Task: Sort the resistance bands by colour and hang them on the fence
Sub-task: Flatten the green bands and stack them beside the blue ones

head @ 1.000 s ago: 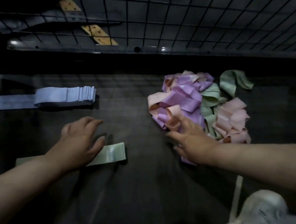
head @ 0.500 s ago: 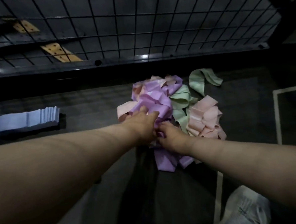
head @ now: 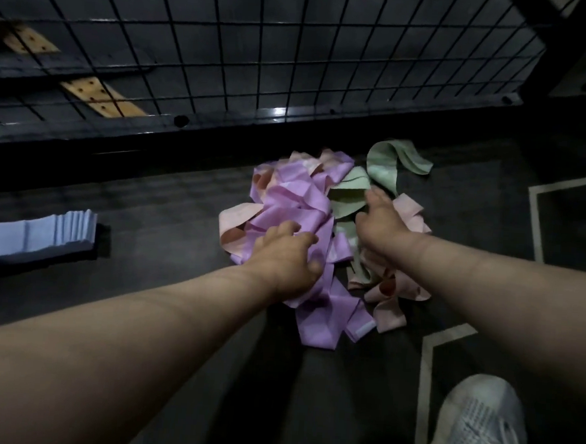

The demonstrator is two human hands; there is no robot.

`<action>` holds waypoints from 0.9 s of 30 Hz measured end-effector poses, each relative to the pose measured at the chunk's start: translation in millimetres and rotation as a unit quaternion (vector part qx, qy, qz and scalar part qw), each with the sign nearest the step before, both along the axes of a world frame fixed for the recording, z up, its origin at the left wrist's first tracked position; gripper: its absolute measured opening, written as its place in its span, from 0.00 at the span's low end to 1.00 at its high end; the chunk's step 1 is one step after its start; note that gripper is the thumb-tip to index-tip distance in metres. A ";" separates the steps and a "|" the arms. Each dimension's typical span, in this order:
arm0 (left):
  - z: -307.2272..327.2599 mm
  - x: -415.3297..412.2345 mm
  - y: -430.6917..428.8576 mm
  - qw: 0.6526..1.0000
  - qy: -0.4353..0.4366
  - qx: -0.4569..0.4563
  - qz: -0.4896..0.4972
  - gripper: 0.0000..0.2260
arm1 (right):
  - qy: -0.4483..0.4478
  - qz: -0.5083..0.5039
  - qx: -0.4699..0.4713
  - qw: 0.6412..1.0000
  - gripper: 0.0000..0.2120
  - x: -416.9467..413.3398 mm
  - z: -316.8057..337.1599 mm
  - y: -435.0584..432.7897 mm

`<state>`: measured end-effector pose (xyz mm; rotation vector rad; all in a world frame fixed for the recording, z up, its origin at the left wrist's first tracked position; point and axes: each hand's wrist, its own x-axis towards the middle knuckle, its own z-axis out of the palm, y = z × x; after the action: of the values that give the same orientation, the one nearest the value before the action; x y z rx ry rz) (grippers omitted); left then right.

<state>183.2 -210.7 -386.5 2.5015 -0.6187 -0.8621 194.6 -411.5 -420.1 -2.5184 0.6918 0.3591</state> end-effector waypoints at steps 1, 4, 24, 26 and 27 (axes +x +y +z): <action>3.0 2.5 -0.9 0.999 0.004 -0.030 0.017 0.21 | -0.048 -0.009 0.004 0.999 0.28 -4.0 7.5 3.5; 18.2 8.0 -6.2 0.969 0.104 -0.177 0.135 0.13 | -0.131 0.075 0.008 0.988 0.27 -33.9 32.9 29.4; 8.6 9.5 13.3 0.870 0.299 -0.314 0.232 0.21 | 0.040 -0.086 0.353 0.931 0.28 -31.5 78.0 32.7; 10.2 10.1 16.6 0.886 0.276 -0.322 0.189 0.24 | 0.060 -0.095 0.437 0.892 0.23 -22.0 88.3 34.6; 11.1 11.1 18.0 0.900 0.246 -0.321 0.163 0.23 | 0.060 -0.093 0.447 0.888 0.21 -20.2 91.8 35.2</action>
<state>194.3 -192.7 -375.5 1.6385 -0.2356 -0.9207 174.4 -376.3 -328.3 -1.5501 0.6123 0.6025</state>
